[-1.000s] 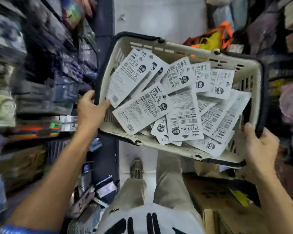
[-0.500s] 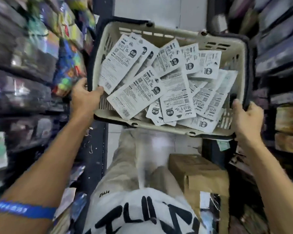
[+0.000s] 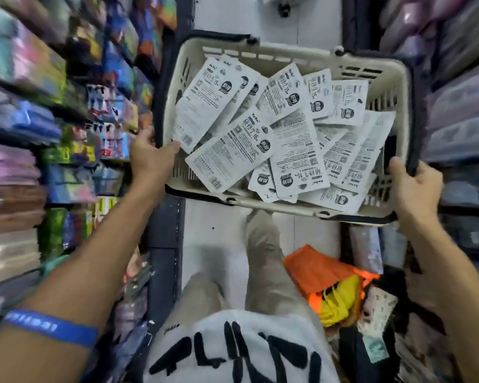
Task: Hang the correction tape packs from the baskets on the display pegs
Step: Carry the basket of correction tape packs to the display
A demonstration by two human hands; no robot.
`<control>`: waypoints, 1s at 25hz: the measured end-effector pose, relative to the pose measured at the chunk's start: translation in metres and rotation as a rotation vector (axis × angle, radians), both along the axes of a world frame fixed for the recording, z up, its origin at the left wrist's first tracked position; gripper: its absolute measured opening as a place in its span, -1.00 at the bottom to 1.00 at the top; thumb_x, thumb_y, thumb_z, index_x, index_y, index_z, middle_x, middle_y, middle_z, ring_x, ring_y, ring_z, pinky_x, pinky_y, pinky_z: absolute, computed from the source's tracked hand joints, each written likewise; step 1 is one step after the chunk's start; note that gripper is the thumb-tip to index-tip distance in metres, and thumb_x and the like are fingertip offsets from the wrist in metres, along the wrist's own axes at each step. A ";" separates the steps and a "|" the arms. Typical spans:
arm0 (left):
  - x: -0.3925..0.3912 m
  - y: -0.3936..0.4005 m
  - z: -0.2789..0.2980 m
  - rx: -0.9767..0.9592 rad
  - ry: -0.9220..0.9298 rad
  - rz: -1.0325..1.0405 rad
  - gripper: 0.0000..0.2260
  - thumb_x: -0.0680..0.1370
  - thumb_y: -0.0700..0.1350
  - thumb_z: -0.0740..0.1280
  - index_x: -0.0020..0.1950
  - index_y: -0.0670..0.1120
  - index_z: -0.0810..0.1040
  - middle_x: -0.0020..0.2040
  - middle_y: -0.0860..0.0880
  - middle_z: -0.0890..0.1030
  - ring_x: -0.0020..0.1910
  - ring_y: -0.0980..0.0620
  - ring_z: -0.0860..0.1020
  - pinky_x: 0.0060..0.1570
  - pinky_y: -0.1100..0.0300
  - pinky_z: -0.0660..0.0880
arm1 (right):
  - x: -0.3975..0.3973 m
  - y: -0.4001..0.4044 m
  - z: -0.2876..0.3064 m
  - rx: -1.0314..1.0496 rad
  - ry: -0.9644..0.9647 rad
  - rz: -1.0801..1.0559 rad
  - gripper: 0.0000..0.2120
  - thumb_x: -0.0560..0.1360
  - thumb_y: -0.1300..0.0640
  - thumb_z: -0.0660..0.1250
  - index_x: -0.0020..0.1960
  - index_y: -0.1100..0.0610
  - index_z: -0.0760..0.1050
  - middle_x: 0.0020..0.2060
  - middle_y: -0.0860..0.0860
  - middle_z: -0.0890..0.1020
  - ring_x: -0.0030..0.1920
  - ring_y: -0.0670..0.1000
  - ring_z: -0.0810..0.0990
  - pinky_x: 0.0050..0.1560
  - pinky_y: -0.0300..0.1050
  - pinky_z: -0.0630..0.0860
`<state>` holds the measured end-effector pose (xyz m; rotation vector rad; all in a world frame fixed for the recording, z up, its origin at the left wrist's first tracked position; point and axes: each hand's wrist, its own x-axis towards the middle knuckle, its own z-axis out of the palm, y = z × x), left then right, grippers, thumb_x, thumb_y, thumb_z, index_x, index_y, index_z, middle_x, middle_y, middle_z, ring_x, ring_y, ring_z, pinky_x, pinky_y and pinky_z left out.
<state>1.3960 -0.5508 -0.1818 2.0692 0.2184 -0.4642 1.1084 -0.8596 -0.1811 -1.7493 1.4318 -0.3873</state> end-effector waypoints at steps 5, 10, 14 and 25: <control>0.153 -0.143 -0.011 -0.019 0.014 -0.003 -0.56 0.50 -0.21 0.45 0.37 -0.18 0.51 0.19 -0.12 0.66 0.06 0.04 0.66 0.12 0.13 0.60 | 0.155 -0.164 0.004 -0.039 0.092 0.053 -0.64 0.55 -0.08 0.29 -0.06 0.24 0.59 -0.25 0.09 0.53 -0.22 -0.04 0.44 -0.26 -0.07 0.42; 0.314 -0.271 -0.017 -0.100 -0.014 0.021 -0.80 0.46 -0.27 0.42 -0.05 0.01 0.56 -0.06 0.00 0.69 -0.31 0.31 0.59 -0.23 0.39 0.53 | 0.329 -0.301 0.013 -0.085 0.071 0.074 -0.65 0.54 -0.07 0.28 -0.10 0.24 0.57 -0.33 0.05 0.44 -0.27 -0.09 0.33 -0.40 -0.16 0.32; 0.456 -0.358 -0.016 -0.130 -0.014 0.023 -0.82 0.39 -0.23 0.42 -0.14 0.05 0.59 -0.22 0.23 0.66 -0.31 0.39 0.61 -0.26 0.41 0.54 | 0.469 -0.387 0.006 -0.071 0.077 0.059 -0.59 0.52 -0.13 0.29 -0.10 0.26 0.54 -0.35 0.10 0.43 -0.32 -0.02 0.35 -0.34 -0.02 0.37; 0.757 -0.545 -0.024 -0.032 -0.005 0.170 -0.84 0.44 -0.24 0.40 -0.16 0.02 0.53 -0.17 0.03 0.68 -0.22 0.01 0.61 -0.16 0.09 0.58 | 0.845 -0.612 -0.003 0.026 0.006 0.209 -0.77 0.54 -0.05 0.32 -0.21 0.07 0.53 -0.37 -0.05 0.51 -0.49 -0.27 0.40 -0.44 -0.31 0.40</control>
